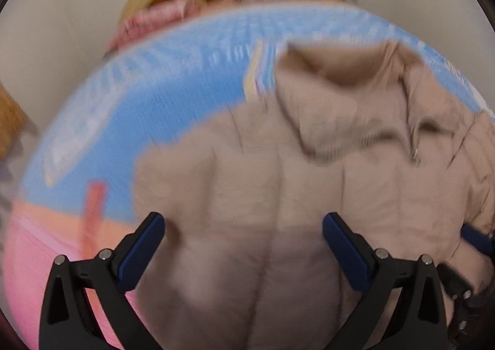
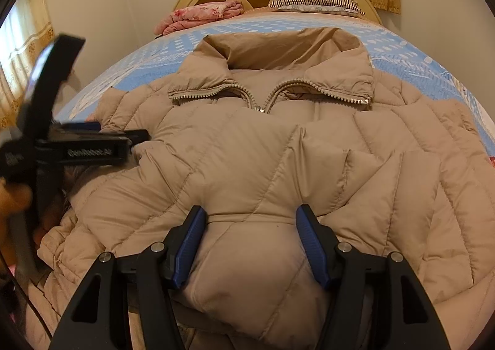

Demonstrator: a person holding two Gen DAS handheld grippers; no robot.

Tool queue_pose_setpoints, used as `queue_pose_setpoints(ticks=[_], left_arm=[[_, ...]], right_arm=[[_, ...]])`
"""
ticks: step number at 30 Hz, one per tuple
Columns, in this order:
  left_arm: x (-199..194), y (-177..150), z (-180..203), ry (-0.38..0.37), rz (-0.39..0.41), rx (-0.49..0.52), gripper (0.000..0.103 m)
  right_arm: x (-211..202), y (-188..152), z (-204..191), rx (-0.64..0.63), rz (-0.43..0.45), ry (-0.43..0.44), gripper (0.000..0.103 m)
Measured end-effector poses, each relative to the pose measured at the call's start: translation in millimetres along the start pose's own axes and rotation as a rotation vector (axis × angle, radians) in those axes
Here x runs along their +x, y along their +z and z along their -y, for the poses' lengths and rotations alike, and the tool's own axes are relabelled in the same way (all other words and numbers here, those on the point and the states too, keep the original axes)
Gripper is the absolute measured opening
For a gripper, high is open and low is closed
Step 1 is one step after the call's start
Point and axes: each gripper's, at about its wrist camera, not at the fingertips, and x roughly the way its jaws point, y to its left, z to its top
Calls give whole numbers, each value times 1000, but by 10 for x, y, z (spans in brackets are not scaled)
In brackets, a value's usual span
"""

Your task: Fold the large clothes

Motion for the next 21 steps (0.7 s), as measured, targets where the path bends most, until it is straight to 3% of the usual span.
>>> queue_pose_setpoints(ticks=[2,5,8,11,12,13,14,17,19,21], left_arm=[[-155,243,-46,-33,55,-7,103],[-120,647,54,-103,78,18,103],[184,967,299,-76,78,83,103],[648,1122,507,-37,21,122,102],[748,1137,561,-32,-2,128,91],[864,1149,609,-46,-29,143,71],[947,1156,650,-64,-53,155,62],[938,1165,705,-83,-15,161,22],[871,1155,685,-76,10,152,9],[787,1115,608,-78,43,141,8]], right_arm=[[-5,0,8,5,5,6,62],[-6,1,4,4,9,5,62],[-14,-2,23,13,14,19,63],[-16,2,55,28,17,42,63],[-16,3,63,32,18,49,64],[-16,3,64,34,19,52,64],[-15,4,66,35,20,56,64],[-16,13,67,38,21,65,65],[-50,39,112,55,15,96,65],[-153,164,198,78,-24,135,65]])
